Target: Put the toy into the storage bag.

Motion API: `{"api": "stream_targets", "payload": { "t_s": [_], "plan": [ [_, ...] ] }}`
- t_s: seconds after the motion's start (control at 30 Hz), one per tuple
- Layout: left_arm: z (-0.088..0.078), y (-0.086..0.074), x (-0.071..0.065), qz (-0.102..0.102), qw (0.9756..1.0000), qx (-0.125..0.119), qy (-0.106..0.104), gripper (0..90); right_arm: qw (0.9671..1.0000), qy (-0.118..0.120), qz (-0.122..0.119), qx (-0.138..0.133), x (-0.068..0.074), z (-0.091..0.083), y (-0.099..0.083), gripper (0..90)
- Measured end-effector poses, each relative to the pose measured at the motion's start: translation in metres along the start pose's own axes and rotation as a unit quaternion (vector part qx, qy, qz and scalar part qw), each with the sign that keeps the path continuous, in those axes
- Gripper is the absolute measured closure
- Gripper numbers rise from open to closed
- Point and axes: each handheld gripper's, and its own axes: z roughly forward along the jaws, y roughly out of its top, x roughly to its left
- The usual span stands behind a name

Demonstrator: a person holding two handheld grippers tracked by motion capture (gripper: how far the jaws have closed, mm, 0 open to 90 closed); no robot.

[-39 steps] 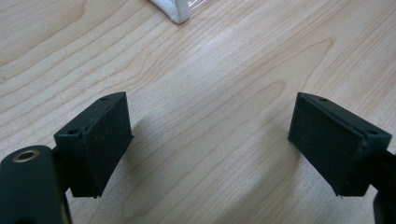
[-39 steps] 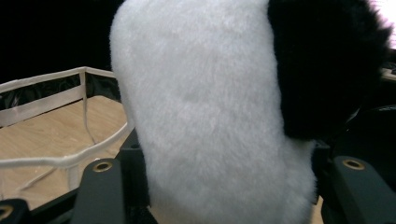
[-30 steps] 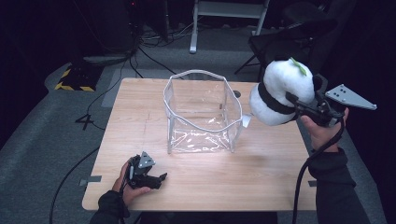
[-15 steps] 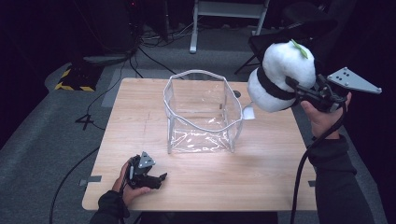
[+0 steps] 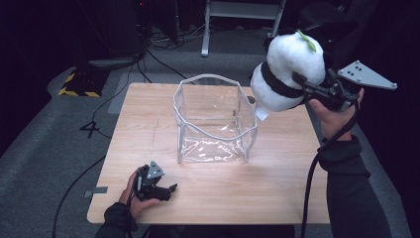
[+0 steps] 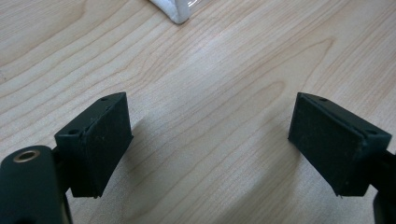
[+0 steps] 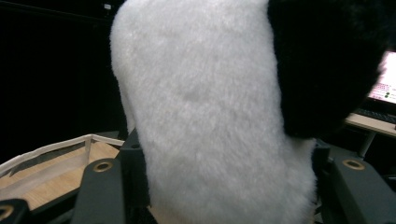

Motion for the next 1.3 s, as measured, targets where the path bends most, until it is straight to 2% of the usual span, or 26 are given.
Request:
{"api": "stream_targets", "payload": {
  "t_s": [0.23,0.4,0.53,0.67,0.8,0.93,1.3],
  "plan": [
    [0.000,0.000,0.000,0.000,1.0000,0.000,-0.001,13.4,0.9999,0.012,0.000,-0.008,0.010,0.010,0.012,40.1],
    [0.000,0.000,0.000,0.000,1.0000,-0.001,0.000,13.5,0.9995,0.028,-0.011,-0.010,0.028,0.020,0.020,40.1],
    [0.000,0.000,0.000,-0.001,1.0000,-0.001,0.000,13.6,0.9991,0.040,-0.012,-0.008,0.040,0.029,0.021,40.1],
    [0.000,0.000,0.000,-0.001,1.0000,-0.001,0.001,13.6,0.9984,0.052,-0.022,-0.001,0.055,0.039,0.021,40.1],
    [0.000,0.000,0.000,-0.001,1.0000,-0.001,0.000,13.6,0.9976,0.068,-0.013,-0.004,0.065,0.048,0.023,40.1],
    [0.000,-0.001,0.000,-0.003,1.0000,-0.002,0.001,13.7,0.9969,0.076,-0.021,0.000,0.078,0.055,0.025,40.1],
    [0.000,-0.001,0.000,-0.003,1.0000,-0.002,0.000,13.7,0.9951,0.095,-0.026,0.007,0.100,0.072,0.025,40.1]
  ]
}}
